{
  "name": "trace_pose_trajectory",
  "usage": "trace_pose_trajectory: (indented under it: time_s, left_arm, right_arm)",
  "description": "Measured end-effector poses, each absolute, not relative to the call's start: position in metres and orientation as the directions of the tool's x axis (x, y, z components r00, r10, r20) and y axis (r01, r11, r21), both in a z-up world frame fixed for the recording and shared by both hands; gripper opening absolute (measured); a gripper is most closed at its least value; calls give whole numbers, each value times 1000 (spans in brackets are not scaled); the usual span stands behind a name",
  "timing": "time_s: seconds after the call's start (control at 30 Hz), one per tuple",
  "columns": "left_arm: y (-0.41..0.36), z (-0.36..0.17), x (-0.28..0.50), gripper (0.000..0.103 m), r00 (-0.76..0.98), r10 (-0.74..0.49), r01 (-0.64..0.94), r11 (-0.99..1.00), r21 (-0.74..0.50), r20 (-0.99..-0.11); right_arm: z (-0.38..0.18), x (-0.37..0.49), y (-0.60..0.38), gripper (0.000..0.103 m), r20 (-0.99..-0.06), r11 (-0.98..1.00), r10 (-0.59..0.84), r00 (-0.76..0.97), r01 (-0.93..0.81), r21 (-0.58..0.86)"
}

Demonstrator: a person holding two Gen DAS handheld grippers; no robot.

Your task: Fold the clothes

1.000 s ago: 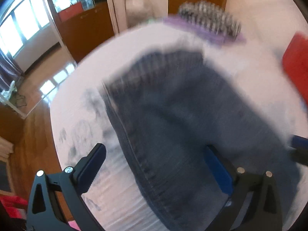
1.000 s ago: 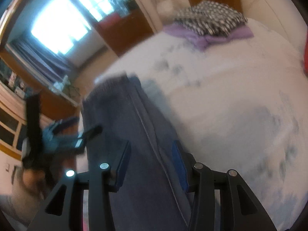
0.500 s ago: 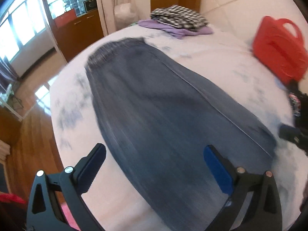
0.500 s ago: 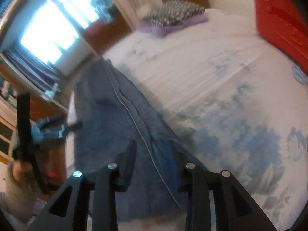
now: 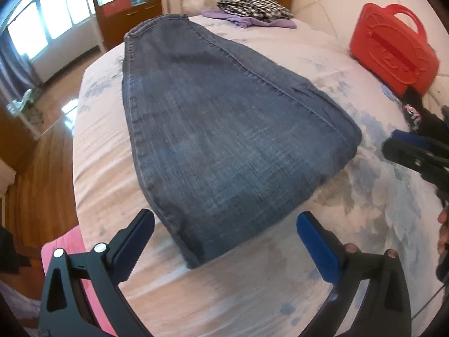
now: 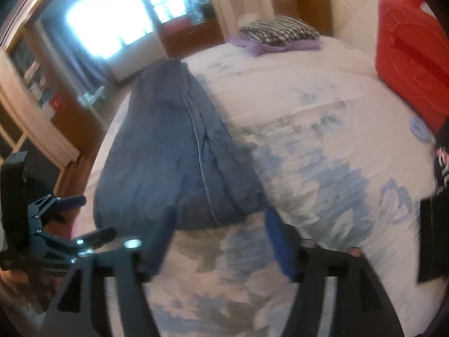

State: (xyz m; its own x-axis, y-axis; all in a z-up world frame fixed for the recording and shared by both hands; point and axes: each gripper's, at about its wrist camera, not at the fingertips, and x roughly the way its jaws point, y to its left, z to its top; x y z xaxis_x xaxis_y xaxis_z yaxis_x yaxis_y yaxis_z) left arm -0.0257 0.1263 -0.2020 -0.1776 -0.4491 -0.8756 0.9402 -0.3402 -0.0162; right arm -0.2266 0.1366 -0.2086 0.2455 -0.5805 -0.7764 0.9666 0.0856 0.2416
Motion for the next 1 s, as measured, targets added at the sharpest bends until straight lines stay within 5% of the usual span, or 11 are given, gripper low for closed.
trace_pose_trajectory:
  time_s: [0.23, 0.8, 0.9, 1.0]
  left_arm:
    - [121, -235, -35, 103, -131, -477, 975, -220, -26, -869]
    - [122, -244, -38, 103, -130, -511, 970, -242, -3, -849]
    - [121, -241, -35, 86, -134, -496, 967, -254, -4, -858]
    - [116, -236, -28, 66, -147, -485, 968, -250, -25, -862]
  right_arm:
    - [-236, -235, 114, 84, -815, 206, -530, 234, 968, 144]
    - [-270, -210, 91, 84, -793, 350, -509, 335, 922, 164]
    - [-270, -205, 92, 81, -794, 345, -513, 327, 925, 158]
    - [-269, -200, 94, 53, -796, 332, -524, 303, 933, 137]
